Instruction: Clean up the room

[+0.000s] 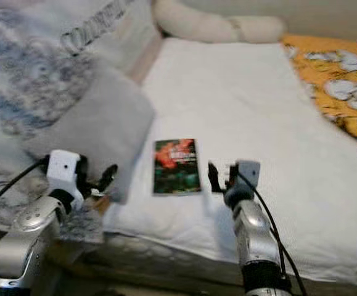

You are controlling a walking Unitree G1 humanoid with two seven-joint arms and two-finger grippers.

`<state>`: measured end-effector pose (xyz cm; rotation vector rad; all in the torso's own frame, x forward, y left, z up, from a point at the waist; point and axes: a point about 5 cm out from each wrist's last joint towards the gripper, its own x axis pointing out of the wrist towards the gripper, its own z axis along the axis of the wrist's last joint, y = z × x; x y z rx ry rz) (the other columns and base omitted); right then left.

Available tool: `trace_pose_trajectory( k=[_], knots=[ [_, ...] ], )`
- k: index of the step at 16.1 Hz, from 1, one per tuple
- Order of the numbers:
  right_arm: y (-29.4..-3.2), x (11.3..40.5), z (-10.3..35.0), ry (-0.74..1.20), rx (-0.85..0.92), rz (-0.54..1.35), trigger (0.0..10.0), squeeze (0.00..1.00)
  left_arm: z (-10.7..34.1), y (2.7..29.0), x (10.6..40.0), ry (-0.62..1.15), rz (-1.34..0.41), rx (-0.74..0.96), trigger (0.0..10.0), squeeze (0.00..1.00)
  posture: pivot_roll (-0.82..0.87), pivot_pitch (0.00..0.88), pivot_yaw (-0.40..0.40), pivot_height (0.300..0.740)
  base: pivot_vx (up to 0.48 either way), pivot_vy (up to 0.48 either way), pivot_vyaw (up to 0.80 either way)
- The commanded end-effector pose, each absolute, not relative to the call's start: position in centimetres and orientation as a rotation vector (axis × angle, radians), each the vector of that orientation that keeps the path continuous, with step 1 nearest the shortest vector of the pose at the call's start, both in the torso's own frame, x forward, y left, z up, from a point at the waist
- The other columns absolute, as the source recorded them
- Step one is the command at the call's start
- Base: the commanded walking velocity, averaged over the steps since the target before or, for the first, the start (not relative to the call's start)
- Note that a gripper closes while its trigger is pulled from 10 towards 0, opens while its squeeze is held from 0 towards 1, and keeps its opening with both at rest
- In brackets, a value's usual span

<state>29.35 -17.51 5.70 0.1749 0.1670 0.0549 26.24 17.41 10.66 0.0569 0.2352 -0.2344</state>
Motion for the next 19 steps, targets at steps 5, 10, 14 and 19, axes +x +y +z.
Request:
trace_pose_trajectory(
  k=[5, 10, 14, 19],
  knots=[
    [-18.0, 28.3, 6.7, 0.147, 0.161, -0.028, 10.0, 1.00, 10.2, 17.4, 25.8, 0.242, -0.194, 0.057, 10.0, 0.11, -0.01, 0.000, -0.029, 0.740, 0.000, -0.412, 0.00],
    [-18.4, 27.9, 7.5, 0.126, 0.140, -0.072, 10.0, 1.00, 10.3, 17.9, 27.3, 0.240, -0.180, 0.085, 10.0, 0.11, -0.04, 0.000, -0.004, 0.740, 0.000, -0.374, 0.00],
    [-17.6, 28.9, 8.6, 0.089, 0.107, -0.027, 10.0, 1.00, 10.1, 19.0, 28.6, 0.237, -0.070, 0.117, 10.0, 0.11, -0.08, 0.000, 0.020, 0.740, 0.000, -0.362, 0.00],
    [-17.5, 29.3, 8.8, 0.097, 0.094, -0.005, 10.0, 1.00, 10.0, 18.4, 29.5, 0.220, -0.095, 0.130, 10.0, 0.11, -0.06, 0.000, 0.017, 0.740, 0.000, -0.360, 0.00]
  ],
)
